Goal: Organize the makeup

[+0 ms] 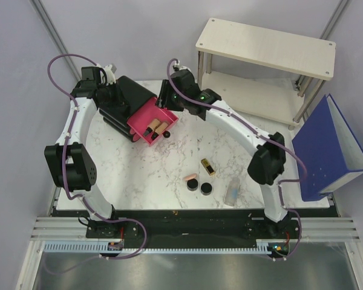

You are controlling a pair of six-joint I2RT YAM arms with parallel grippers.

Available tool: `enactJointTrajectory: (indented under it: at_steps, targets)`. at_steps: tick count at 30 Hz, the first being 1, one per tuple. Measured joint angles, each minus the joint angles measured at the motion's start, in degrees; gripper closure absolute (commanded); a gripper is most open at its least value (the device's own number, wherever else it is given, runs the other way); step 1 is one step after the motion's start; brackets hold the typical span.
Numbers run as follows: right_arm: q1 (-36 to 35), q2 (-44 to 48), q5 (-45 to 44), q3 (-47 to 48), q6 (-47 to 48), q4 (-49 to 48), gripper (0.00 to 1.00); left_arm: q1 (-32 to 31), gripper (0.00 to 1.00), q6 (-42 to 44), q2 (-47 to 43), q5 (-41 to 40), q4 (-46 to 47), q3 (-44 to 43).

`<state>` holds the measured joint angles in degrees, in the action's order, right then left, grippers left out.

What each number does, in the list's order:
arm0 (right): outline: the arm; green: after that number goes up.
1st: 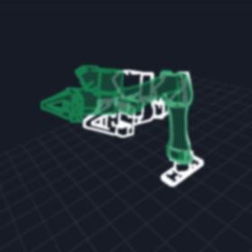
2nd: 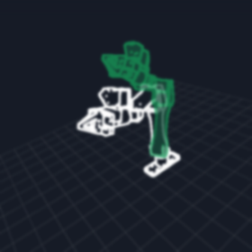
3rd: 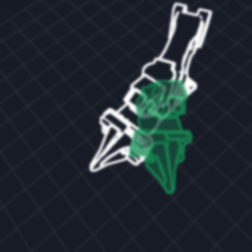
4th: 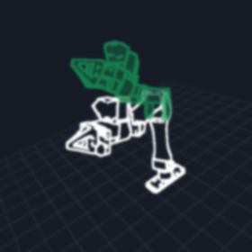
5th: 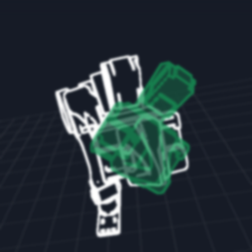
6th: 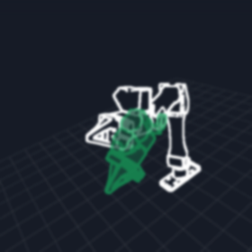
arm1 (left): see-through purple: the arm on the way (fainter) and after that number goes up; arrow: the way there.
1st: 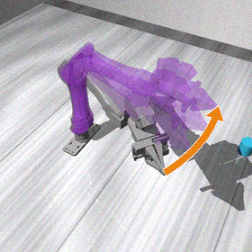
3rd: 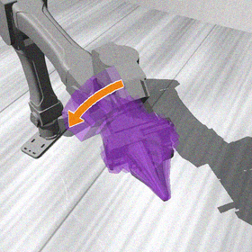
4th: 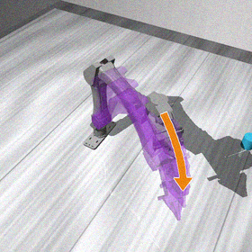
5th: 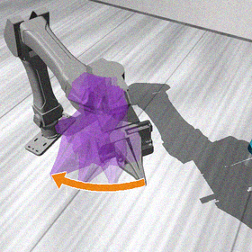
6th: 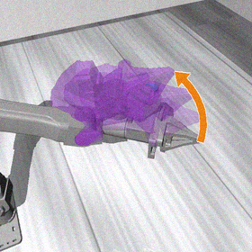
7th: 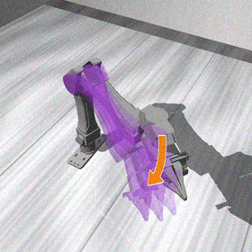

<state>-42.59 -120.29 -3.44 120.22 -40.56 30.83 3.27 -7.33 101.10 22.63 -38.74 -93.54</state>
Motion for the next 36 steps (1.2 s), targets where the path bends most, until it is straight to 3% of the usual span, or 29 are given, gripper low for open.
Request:
enactJointTrajectory:
  at_steps: [6,11,18,29,36]
  targets:
    - [1.49,14.62,-6.14,-8.31,2.23,8.35,0.39,-0.02,0.87,0.02,0.00,-0.22,-1.38,-0.59]
    - [6.10,26.88,-6.78,-29.14,3.19,15.87,0.34,-0.02,0.87,0.02,0.02,-0.26,-2.05,-0.81]
    - [8.72,29.14,-2.21,-52.96,3.80,25.92,0.33,-0.02,0.87,0.02,0.02,-0.24,-2.14,-0.81]
    - [8.31,29.35,3.56,-59.63,4.85,29.09,0.35,0.00,0.87,0.02,0.02,-0.24,-2.14,-0.81]
    - [8.31,26.75,4.20,-64.08,5.38,27.80,0.43,0.00,0.87,0.02,0.04,-0.20,-2.14,-0.83]
